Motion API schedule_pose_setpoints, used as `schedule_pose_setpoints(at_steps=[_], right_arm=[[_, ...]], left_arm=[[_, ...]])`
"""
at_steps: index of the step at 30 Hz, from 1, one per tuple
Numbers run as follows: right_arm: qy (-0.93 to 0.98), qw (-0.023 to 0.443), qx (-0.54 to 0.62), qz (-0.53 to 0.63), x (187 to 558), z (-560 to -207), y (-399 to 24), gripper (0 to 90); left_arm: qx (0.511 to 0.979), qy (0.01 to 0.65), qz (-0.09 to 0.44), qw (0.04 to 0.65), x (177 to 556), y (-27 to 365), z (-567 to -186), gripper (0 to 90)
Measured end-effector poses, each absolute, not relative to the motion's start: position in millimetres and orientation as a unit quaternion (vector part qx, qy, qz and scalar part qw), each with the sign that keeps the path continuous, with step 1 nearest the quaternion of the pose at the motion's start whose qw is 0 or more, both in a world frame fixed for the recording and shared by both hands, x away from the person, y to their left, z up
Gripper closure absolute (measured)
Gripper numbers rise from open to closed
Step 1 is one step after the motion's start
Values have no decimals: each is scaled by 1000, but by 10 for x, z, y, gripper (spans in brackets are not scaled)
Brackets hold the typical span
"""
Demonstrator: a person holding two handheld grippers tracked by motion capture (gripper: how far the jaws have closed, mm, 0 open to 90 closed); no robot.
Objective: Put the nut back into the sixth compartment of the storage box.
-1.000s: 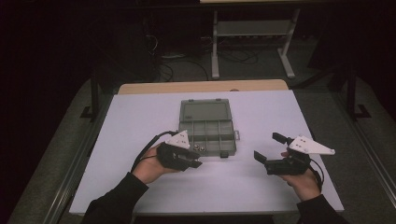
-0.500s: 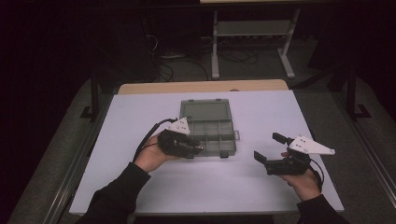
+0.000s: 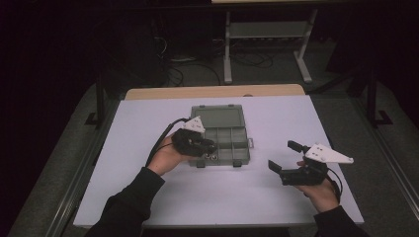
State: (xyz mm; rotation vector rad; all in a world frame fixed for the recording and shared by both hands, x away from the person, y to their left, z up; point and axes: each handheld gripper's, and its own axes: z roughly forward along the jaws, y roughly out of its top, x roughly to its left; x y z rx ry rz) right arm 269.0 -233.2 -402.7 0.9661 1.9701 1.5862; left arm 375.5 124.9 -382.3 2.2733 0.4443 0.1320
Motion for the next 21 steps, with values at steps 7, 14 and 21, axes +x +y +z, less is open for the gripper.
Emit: schedule_pose_setpoints(at_steps=[7,14,21], right_arm=[[711,215,348,572,2687,-4028,-2330,10],[711,215,348,572,2687,-4028,-2329,10],[711,215,348,572,2686,-4028,-2330,10]], left_arm=[[902,185,46,388,3837,1215,-3934,686],[903,191,39,382,3862,1204,-4013,685],[903,191,37,384,3865,1204,-4024,682]])
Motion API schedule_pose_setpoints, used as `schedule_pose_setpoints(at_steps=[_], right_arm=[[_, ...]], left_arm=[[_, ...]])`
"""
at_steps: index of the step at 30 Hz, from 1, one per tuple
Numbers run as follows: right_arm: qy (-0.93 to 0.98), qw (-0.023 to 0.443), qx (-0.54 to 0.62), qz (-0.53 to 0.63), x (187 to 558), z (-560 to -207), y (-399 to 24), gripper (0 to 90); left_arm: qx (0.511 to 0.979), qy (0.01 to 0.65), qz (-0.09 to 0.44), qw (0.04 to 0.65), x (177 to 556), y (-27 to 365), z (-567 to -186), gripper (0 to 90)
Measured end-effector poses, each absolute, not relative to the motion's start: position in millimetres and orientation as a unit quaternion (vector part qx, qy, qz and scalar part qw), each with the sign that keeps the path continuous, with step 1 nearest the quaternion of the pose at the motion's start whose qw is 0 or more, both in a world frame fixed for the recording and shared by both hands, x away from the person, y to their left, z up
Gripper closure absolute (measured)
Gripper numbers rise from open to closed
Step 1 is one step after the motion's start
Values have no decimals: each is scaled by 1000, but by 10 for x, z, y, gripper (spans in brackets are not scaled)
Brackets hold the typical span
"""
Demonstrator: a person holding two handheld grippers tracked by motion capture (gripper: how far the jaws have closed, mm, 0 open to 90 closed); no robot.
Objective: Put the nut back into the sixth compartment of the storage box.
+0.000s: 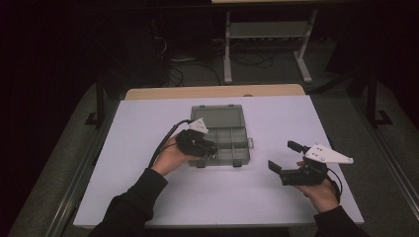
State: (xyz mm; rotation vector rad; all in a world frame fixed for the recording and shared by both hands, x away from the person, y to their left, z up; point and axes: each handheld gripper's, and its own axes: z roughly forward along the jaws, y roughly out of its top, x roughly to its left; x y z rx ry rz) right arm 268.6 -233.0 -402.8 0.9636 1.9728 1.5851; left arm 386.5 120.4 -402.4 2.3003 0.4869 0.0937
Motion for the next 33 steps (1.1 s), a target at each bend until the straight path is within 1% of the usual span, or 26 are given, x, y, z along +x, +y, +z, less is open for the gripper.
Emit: schedule_pose_setpoints(at_steps=[2,3,4,9,11,14,15,16,24,33], right_arm=[[711,216,347,572,2688,-4028,-2333,10],[711,216,347,572,2688,-4028,-2333,10],[712,215,348,571,2687,-4028,-2331,10],[712,214,348,572,2685,-4028,-2330,10],[711,215,348,572,2685,-4028,-2330,10],[711,215,348,572,2686,-4028,-2327,10],[710,215,349,572,2685,-4029,-2322,10],[710,214,349,572,2685,-4031,-2318,10],[712,210,347,573,2690,-4038,-2318,10],[714,208,346,572,2706,-4041,-2312,10]], left_arm=[[901,193,40,386,3864,1213,-4017,667],[899,195,44,389,3859,1215,-4010,633],[900,194,48,388,3860,1216,-4003,577],[898,196,56,389,3833,1208,-3972,371],[900,198,58,384,3835,1211,-3961,259],[896,211,40,388,3836,1207,-3971,77],[896,217,36,386,3832,1206,-3973,29],[897,217,36,384,3830,1211,-3969,4],[885,223,39,407,3760,1303,-3915,0],[868,231,50,436,3620,1537,-3875,0]])
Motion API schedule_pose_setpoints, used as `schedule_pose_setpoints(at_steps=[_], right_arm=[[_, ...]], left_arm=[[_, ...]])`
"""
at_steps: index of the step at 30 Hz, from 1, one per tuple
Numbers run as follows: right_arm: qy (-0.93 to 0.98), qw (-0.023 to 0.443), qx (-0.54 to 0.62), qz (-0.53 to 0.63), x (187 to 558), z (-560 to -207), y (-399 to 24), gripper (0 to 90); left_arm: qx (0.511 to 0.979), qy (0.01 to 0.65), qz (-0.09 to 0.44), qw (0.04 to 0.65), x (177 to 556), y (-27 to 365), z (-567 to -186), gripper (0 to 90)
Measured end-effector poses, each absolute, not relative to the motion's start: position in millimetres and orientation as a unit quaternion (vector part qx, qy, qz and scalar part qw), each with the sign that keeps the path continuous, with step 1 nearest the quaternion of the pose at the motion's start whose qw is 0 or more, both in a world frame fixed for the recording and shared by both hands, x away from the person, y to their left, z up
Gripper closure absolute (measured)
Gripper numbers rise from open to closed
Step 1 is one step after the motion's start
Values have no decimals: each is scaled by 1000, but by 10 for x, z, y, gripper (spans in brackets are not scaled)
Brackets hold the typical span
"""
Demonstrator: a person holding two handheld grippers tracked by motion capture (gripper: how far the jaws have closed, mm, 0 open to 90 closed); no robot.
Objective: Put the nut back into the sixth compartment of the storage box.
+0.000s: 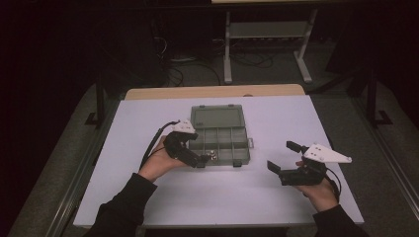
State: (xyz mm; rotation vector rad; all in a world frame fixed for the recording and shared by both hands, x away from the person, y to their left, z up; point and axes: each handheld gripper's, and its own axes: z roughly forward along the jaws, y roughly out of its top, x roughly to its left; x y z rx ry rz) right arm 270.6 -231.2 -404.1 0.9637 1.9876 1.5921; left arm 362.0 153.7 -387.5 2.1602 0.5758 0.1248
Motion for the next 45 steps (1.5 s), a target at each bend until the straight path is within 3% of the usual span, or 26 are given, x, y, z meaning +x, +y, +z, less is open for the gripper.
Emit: schedule_pose_setpoints(at_steps=[28,45], right_arm=[[720,208,341,568,2689,-4038,-2296,10],[720,204,351,563,2652,-4065,-2323,10]], left_arm=[[767,300,135,551,2817,2665,-3907,0],[746,309,139,573,2605,2877,-4040,0]])
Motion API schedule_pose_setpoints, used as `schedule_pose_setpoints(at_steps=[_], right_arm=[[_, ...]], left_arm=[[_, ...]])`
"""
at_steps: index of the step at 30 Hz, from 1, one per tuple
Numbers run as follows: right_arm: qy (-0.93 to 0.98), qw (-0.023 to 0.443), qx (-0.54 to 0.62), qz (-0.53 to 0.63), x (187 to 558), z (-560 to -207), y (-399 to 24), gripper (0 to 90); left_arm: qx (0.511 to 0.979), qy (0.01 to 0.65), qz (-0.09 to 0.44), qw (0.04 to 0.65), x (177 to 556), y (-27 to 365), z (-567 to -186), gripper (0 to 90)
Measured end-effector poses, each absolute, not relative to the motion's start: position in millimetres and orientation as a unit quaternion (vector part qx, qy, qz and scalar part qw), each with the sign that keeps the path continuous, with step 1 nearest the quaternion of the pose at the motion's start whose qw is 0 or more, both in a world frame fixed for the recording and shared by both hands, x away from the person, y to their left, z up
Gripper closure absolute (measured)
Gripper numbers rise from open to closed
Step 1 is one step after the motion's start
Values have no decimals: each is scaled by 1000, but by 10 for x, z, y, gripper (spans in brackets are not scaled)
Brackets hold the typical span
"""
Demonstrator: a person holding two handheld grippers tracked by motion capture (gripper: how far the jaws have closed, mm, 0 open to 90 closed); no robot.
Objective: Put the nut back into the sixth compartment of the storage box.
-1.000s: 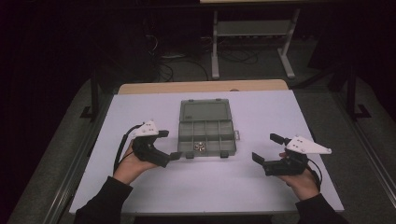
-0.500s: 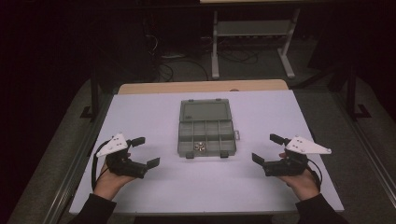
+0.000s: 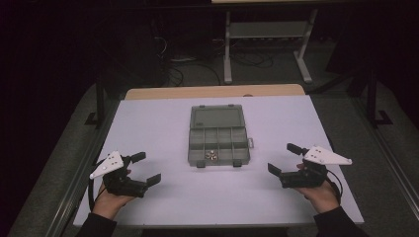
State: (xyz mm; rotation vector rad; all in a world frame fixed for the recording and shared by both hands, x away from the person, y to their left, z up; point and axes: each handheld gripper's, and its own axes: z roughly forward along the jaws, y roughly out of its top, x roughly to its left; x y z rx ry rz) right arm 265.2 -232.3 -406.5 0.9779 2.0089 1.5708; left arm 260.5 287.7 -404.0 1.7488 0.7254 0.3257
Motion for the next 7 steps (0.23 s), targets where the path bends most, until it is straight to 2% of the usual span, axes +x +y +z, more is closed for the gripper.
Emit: schedule_pose_setpoints(at_steps=[7], right_arm=[[722,205,349,562,2650,-4070,-2322,10]], left_arm=[[749,307,137,571,2620,2865,-4045,0]])
